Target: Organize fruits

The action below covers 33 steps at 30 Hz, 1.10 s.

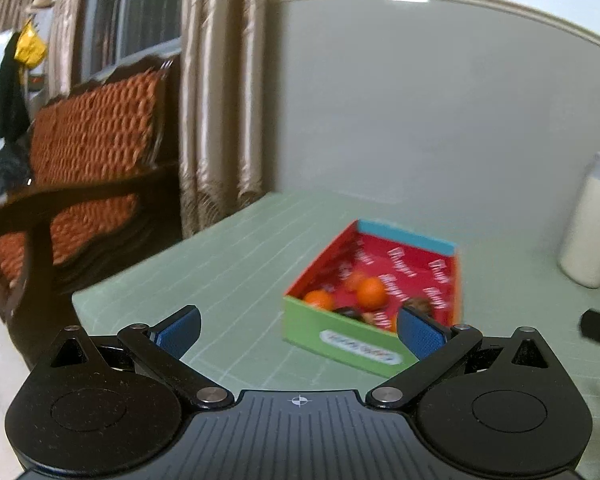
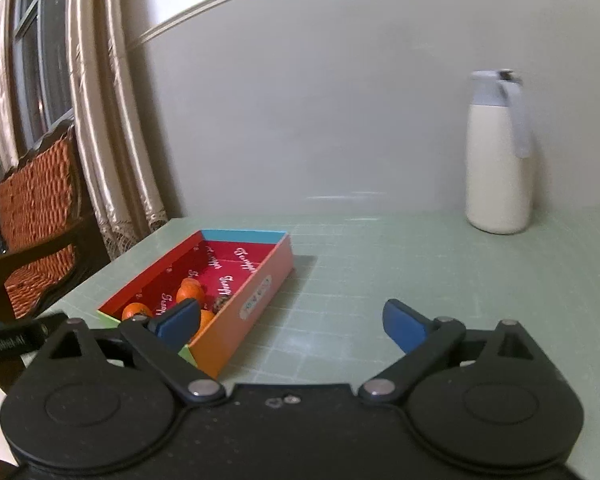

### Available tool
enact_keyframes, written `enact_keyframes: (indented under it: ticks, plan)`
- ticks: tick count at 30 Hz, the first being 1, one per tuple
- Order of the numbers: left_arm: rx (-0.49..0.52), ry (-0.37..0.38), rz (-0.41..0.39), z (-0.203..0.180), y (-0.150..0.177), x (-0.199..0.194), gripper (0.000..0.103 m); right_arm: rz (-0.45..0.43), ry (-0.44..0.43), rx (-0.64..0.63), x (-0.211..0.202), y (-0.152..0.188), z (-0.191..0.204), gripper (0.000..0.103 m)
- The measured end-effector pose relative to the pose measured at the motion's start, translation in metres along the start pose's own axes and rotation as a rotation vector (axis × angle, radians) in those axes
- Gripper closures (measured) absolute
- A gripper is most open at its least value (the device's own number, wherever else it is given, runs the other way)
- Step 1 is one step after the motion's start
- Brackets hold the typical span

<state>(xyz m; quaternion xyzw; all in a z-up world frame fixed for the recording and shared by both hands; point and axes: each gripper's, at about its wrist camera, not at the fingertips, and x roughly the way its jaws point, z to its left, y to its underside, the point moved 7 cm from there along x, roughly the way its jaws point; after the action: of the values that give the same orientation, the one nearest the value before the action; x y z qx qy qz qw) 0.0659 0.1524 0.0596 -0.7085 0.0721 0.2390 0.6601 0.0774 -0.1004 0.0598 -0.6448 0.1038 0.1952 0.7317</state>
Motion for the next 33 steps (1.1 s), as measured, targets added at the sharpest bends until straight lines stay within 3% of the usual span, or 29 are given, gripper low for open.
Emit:
enact_keyframes:
  ticks: [4,13,33]
  plan:
    - [0.057,0.004,-0.015,-0.015,-0.008,-0.027,0.0,-0.017,0.032,0.013,-0.022,0.001,-0.006,0.002]
    - [0.051,0.052,-0.05,-0.019,-0.016,-0.071,0.0,-0.06,0.056,-0.008,-0.057,-0.002,0.005,0.0]
    - [0.048,0.039,-0.059,-0.013,-0.016,-0.077,0.0,-0.05,0.041,-0.024,-0.066,0.002,0.019,0.0]
